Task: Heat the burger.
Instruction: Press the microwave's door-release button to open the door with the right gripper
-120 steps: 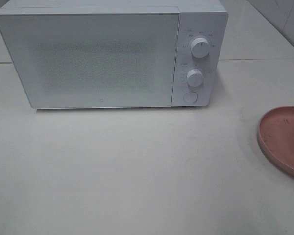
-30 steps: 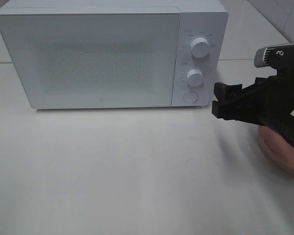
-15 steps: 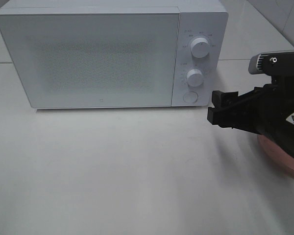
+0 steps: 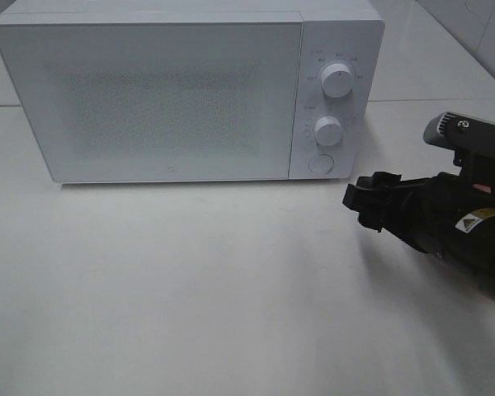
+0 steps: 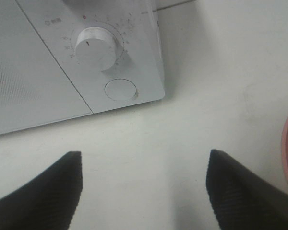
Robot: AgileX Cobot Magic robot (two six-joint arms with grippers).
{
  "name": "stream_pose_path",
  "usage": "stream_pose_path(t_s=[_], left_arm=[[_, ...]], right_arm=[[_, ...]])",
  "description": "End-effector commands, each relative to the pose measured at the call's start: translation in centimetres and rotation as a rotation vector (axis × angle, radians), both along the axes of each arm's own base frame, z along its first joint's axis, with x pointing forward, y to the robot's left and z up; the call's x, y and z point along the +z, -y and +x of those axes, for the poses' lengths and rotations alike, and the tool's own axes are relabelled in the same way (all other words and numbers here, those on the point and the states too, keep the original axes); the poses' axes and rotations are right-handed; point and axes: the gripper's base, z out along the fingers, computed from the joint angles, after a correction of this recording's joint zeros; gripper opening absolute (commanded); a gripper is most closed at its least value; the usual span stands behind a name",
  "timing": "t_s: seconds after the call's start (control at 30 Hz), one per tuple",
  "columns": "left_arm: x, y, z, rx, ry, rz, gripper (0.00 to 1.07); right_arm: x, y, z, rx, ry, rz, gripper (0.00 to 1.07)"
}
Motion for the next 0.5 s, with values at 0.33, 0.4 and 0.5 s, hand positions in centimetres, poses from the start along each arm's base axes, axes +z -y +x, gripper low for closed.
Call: stream_pose_path(t_s=[0.33, 0.4, 0.5], left_arm=[[0.02, 0.01, -0.24, -0.002, 0.032, -0.002, 0.98], [0.02, 0.01, -0.24, -0.002, 0.032, -0.002, 0.98], [0.02, 0.01, -0.24, -0.002, 0.032, -0.002, 0.98]], right_arm=[[-0.31, -0.04, 0.10, -0.312, -0.052, 0.579, 0.40], [-0.31, -0.04, 0.10, -0.333, -0.056, 0.619, 0.38], [-0.33, -0.04, 0.09, -0.384, -0.069, 0.717, 0.29]])
